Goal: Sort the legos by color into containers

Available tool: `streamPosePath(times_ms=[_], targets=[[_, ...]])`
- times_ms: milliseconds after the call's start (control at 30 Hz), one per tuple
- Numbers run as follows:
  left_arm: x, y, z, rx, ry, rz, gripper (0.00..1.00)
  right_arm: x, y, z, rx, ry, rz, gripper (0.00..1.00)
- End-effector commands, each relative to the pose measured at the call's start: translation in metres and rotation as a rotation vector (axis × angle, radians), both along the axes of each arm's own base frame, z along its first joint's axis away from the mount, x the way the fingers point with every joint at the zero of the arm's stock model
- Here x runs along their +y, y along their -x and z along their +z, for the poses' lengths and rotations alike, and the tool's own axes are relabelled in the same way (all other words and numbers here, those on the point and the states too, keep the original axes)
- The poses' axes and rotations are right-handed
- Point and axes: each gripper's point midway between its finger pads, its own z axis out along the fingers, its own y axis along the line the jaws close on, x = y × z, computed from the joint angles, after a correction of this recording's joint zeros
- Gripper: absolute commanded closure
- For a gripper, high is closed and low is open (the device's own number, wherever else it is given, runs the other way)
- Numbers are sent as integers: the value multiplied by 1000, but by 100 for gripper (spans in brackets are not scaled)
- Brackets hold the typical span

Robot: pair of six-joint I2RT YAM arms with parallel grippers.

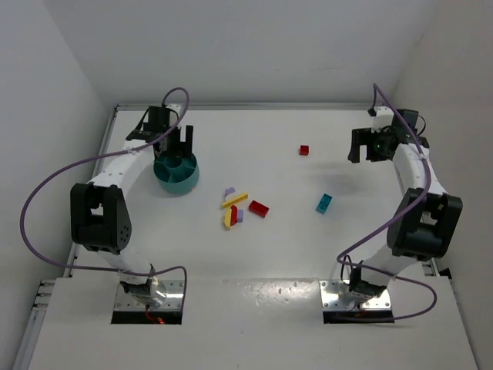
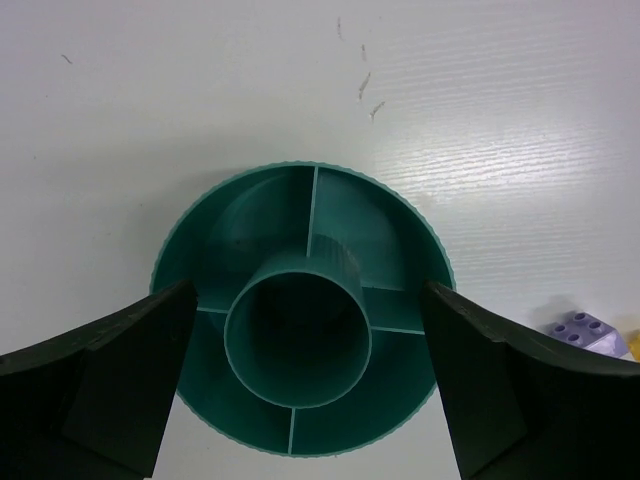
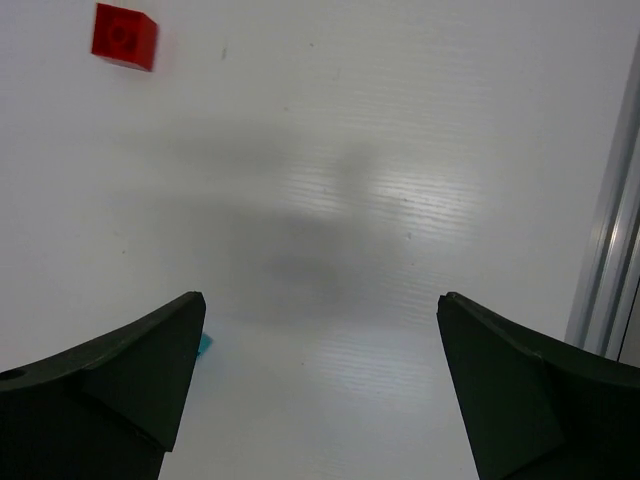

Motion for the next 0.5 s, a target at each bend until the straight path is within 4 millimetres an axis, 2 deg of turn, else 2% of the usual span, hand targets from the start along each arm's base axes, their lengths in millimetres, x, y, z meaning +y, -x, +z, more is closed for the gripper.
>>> streamPosePath(times_ms=[0,100,133,167,200,233,267,300,367,400,467], targets=[[-3,-7,33,-89,-5,-21,0,22,-14,24,-69,-35,142,0],[-12,-3,43,-101,-3,-114,0,48,-32,27,-85,-33,263,5],[-13,-2,48,-114,-1,-128,0,51,-45,36,-109,-18,275,13],[-13,-2,48,-114,-1,-129,0,57,-48,32,-84,-18,286,16],[-12,-2,48,-113,0,-115,0,74,-56,13,-27,-40,298,19],[-9,-2,52,-122,-2,-88,0,78,-72,22,-43,-27,287,19],[-6,-2,52,-122,10,-40,0,86,-79,5,3,-47,278,19],[3,-1,50,-116,-13,13,0,101,-87,7,8,-65,248,17],[19,0,62,-145,-1,89,0,119,-99,1,-1,-61,241,12],[26,1,66,-156,-5,120,0,133,-103,-9,18,-35,204,12],[35,5,72,-172,-9,166,0,144,-106,-26,48,-24,172,9]])
